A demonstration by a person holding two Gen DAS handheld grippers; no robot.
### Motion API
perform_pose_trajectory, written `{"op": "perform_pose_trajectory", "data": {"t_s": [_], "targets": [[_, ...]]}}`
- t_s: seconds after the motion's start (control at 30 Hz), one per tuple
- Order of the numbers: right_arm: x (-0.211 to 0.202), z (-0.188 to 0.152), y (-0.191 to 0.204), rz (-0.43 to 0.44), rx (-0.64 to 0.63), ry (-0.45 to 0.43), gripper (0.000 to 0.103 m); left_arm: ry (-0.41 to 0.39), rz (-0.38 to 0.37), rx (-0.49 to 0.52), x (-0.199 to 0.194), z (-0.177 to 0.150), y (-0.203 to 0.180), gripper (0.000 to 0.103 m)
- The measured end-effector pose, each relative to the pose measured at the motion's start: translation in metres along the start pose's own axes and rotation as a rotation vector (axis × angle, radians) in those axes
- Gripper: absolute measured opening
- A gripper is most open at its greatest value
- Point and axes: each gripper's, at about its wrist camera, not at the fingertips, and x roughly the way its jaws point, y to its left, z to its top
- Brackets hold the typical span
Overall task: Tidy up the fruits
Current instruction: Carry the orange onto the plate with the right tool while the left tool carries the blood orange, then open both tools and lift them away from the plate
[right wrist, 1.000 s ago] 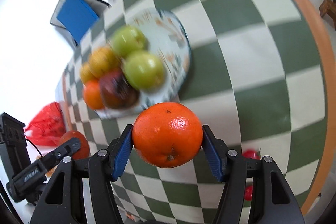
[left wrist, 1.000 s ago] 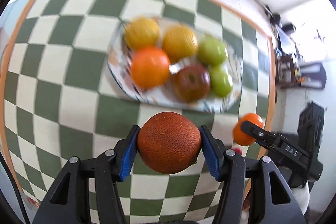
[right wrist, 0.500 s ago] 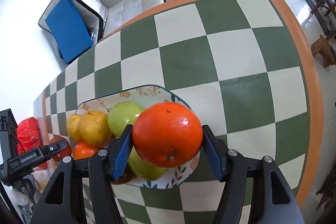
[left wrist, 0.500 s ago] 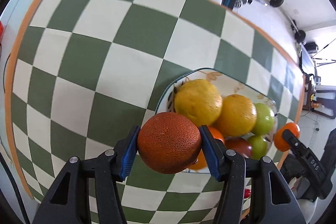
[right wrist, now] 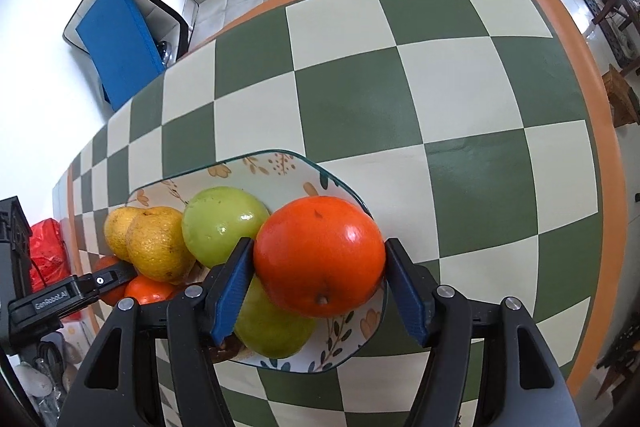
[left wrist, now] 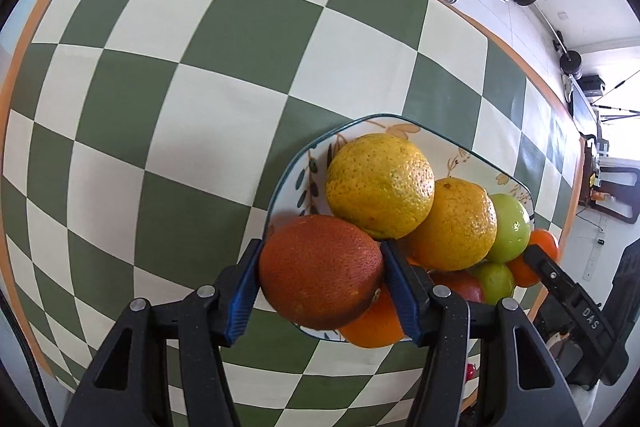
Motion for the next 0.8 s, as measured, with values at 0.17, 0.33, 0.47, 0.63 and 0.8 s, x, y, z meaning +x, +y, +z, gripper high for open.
{"op": "perform_pose_trajectory", "data": {"t_s": [0.17, 0.33, 0.47, 0.63, 0.8], "targets": [[-0.010, 0.000, 0.001, -0.004, -0.003, -0.007, 0.079, -0.019, 0.031, -0.013, -0.010, 0.001, 0.001, 0.057], [-0.028, -0.009, 0.010, -0.074, -0.052, -0.034, 0.093, -0.065, 0.089, 0.034, -0.024, -0.002, -0.012, 0.091], [-0.045, -0.030, 0.026, -0.179, -0.136, -0.072, 0.096, -0.125, 0.154, 0.103, -0.038, -0.019, -0.024, 0.091], [-0.063, -0.061, 0.037, -0.234, -0.183, -0.117, 0.097, -0.180, 0.213, 0.183, -0.047, -0.049, -0.035, 0.091], [-0.084, -0.088, 0.038, -0.247, -0.188, -0.152, 0.097, -0.237, 0.239, 0.225, -0.059, -0.078, -0.040, 0.091]]}}
